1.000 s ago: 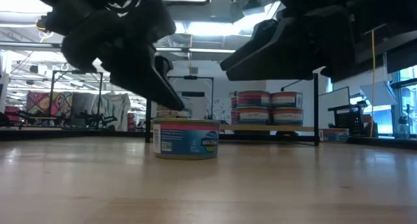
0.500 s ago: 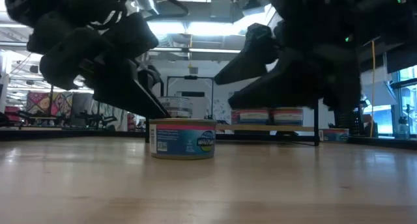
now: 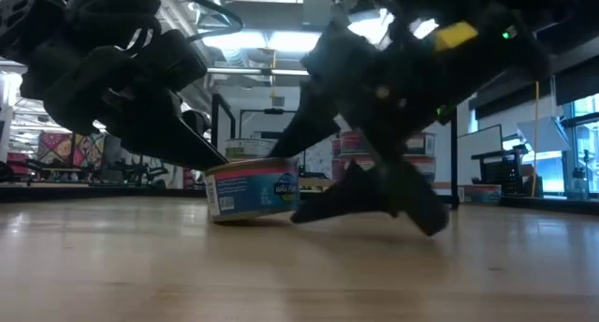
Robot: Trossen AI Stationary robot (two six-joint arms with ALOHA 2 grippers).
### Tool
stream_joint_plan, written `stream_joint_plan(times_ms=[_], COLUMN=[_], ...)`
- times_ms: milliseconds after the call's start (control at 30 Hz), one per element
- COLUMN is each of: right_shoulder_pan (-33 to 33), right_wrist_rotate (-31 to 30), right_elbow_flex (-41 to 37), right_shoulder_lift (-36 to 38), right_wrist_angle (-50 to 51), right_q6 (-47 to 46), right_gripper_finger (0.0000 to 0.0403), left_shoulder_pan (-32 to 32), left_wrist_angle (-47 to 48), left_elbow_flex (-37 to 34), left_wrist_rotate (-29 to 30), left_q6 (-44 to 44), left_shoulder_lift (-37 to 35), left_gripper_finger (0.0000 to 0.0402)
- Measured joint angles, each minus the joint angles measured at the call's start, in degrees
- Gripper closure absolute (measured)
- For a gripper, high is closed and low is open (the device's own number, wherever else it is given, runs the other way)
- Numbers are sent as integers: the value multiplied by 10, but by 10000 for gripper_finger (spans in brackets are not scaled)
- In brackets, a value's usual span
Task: Stack canned seafood by type on shelf
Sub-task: Put the blue pink tuna can on the shelf
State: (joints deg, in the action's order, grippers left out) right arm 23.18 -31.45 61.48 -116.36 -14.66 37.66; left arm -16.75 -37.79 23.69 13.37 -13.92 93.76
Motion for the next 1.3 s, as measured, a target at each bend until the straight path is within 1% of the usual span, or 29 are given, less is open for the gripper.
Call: stream_joint_plan(times_ms=[67,200,500,633,767,967,1000,1167,1300], right_shoulder_pan=[0,-2,-23,-23,-22,-26,-26,-23,-15], right_wrist_rotate=[-14,-20,-22,-5,12,19,19,7,-13], right_elbow_flex=[14,18,18,19,19,18,18,18,18], right_shoulder_lift=[-8,-10,-14,-18,-19,-20,-20,-21,-16], right_wrist_angle=[-1,4,14,4,-5,-14,-15,-23,-21], right_q6=[21,66,86,106,125,122,122,82,45], right_gripper_finger=[88,88,88,91,119,193,201,201,201], left_shoulder_pan=[0,0,0,0,0,0,0,0,-1], left_wrist_angle=[0,-2,-18,-18,-18,-20,-21,-22,7], left_elbow_flex=[-2,-4,-6,-6,-6,-6,-6,-6,-6], left_wrist_rotate=[0,0,0,0,6,11,11,14,14], left_q6=[-4,-5,8,8,8,5,4,-7,-22], left_shoulder_lift=[0,0,2,2,2,2,2,-1,-27], left_gripper_finger=[266,266,266,266,266,266,266,266,266])
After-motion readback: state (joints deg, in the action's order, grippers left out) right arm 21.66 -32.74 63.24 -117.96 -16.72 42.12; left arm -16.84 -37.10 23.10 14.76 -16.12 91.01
